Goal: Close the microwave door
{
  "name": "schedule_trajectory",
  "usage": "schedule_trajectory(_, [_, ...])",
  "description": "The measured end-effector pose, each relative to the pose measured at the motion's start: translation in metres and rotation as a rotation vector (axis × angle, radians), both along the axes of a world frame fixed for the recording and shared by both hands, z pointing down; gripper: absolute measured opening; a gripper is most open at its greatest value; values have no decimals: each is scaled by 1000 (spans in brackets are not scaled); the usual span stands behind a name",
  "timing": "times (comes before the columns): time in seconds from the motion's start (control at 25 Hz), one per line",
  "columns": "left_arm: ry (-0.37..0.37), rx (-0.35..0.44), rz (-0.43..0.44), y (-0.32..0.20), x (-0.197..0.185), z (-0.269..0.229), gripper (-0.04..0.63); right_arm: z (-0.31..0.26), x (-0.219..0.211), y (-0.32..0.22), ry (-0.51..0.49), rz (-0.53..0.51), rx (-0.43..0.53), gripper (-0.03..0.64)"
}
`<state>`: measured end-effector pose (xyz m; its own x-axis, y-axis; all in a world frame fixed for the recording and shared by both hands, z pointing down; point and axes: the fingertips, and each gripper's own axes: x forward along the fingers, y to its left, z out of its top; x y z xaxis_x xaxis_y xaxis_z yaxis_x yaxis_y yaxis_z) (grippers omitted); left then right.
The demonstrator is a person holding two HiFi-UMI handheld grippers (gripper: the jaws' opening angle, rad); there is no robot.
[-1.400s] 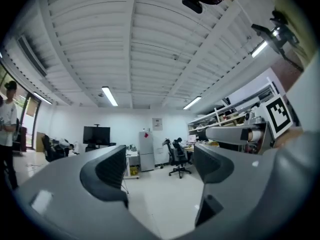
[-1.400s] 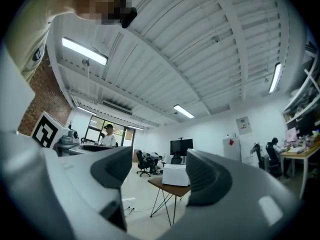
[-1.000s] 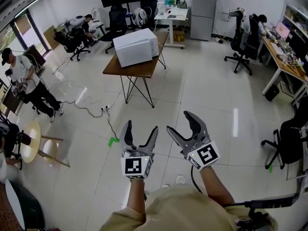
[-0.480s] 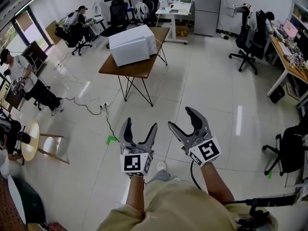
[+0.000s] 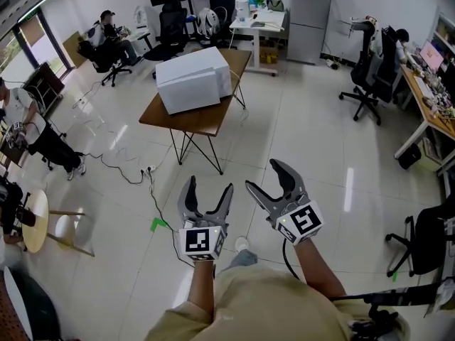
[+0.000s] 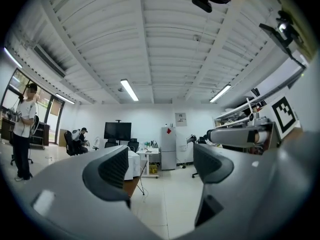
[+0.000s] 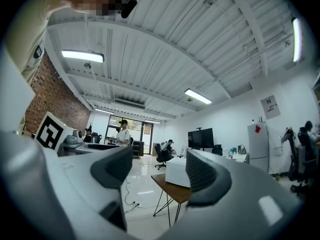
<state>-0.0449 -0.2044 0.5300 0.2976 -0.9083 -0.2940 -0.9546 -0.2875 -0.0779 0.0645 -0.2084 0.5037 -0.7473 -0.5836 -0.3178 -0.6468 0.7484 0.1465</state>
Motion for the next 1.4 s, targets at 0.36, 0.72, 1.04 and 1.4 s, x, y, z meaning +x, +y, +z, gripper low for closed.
schedule_trajectory(0.36, [8,37,-43,-113,-63,19,405,6,-59,-128,-4,-28,-20,322])
schedule_trajectory(0.72, [6,-46,-80,-218,-26,-10,402,-14,-18,-239,-27,-63,-73,322])
schedule_trajectory(1.04, [-30,-73,-160,-346,36,-20,399,-32,41,-370,-50,-193,-53,322])
schedule_trajectory(1.4, [-51,-78,-269,-462,78,-44,399,-32,77,-515,-80,-299,-99,322])
